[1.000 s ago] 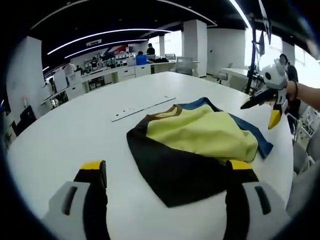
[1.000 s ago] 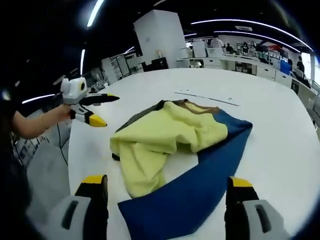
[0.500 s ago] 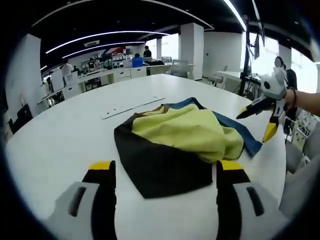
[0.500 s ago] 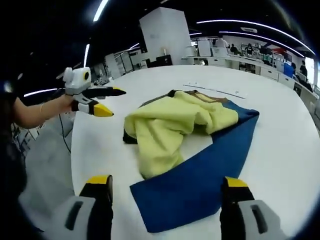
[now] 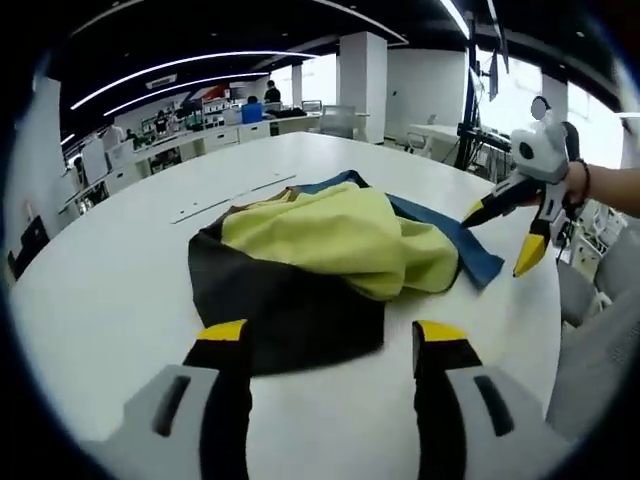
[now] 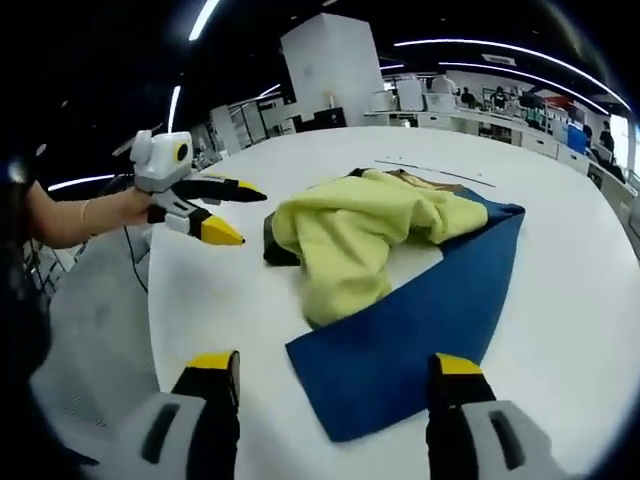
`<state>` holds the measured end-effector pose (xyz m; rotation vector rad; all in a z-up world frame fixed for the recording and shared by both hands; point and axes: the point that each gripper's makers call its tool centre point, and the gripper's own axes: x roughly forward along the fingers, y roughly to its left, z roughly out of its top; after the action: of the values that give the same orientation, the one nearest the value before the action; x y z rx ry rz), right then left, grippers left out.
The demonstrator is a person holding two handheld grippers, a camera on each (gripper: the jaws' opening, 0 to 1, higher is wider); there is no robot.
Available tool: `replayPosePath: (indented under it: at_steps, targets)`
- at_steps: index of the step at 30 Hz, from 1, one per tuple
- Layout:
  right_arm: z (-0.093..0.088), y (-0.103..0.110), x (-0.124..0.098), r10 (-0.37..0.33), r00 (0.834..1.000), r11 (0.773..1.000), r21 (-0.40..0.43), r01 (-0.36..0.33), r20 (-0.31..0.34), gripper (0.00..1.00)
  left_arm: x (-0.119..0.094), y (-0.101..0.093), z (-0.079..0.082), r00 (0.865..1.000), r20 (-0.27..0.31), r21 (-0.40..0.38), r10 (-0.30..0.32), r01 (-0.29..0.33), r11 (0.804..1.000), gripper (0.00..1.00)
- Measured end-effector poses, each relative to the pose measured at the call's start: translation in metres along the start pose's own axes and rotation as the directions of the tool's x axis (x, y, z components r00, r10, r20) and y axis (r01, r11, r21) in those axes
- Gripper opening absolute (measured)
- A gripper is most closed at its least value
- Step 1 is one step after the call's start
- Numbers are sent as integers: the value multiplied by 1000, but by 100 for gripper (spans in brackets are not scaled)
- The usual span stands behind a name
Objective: Fold the garment on the visible template until the final outline fits inside the template.
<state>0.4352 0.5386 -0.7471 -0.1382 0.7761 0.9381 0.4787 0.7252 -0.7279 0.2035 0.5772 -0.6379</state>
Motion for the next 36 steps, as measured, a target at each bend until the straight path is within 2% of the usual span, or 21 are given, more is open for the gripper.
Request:
replayPosePath:
  at_steps: [6,8,11,15,17,20,24,32,36]
  targets:
    - [-6,1,2,-20,1000,1000,-5,20,-12,62,8,-6,-5,1000,-3,6,4,-4,1000,59]
    - [-7,2,3,-19,1000,1000,19,19,-11,59,11,-11,-6,1000,3,-2,-9,9,1000,57]
    - [-10,3,5,-34,999,999,15,35,-16,53,15,-14,-11,1000,-11,12,-9,9,1000,52]
    - [-13,1,8,-63,998,998,26,64,-19,50,20,-12,-18,999,-33,-18,3,-4,1000,46]
    - [-14,2,9,-64,998,998,28,64,-24,48,23,-13,-22,999,-54,-9,-5,4,1000,42]
    - [-16,-1,10,-97,994,995,-17,97,-41,46,25,-12,-24,998,-66,6,2,-2,1000,38]
    - [-18,-5,11,-132,990,991,-38,130,-57,41,27,-12,-23,998,-65,-6,1,-1,1000,37]
    - [-20,-9,12,-174,981,982,-91,166,-85,34,32,-11,-27,996,-88,-11,17,-18,1000,32]
    - [-21,-13,12,-208,974,972,-130,195,-94,28,33,-8,-27,995,-93,10,36,-35,999,29]
